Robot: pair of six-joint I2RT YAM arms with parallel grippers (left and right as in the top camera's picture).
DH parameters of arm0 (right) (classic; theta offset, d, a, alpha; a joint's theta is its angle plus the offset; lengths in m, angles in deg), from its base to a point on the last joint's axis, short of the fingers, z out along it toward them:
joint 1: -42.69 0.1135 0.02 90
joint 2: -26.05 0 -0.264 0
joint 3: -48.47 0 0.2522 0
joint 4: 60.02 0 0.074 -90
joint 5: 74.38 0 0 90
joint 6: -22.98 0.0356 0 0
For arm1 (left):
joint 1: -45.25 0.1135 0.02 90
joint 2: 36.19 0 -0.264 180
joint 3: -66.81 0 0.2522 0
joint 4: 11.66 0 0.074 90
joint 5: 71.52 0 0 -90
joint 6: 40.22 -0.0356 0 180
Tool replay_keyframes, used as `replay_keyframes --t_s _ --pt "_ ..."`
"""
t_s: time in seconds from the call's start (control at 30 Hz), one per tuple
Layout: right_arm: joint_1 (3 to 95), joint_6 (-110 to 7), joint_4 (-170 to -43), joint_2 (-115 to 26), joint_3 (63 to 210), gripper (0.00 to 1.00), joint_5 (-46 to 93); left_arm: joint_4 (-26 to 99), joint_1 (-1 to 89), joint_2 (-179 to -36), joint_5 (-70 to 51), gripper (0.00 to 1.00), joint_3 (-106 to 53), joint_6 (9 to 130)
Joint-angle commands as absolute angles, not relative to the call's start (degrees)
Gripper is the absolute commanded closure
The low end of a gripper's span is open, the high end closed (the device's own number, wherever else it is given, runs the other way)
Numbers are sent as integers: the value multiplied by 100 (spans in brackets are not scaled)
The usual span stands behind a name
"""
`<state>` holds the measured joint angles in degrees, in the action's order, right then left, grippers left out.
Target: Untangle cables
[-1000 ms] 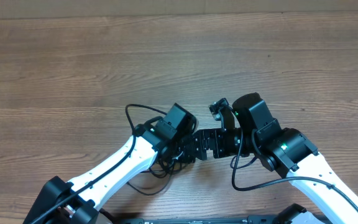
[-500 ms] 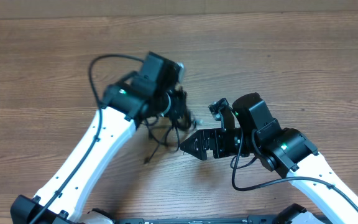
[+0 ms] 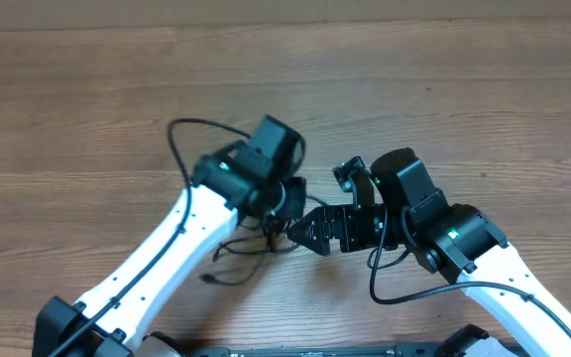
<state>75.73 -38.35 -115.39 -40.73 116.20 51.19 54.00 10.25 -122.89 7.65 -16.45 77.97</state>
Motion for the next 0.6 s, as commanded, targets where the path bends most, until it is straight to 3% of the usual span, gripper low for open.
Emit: replay_keyframes --t_s 0.0,0.57 --pt "7577 -3853 -11506 -3964 11662 0 5102 5263 870 -12276 815 96 -1361 7853" --pt "7577 -3853 -11506 -3964 11662 0 5102 5558 863 -12276 741 96 -1352 7853"
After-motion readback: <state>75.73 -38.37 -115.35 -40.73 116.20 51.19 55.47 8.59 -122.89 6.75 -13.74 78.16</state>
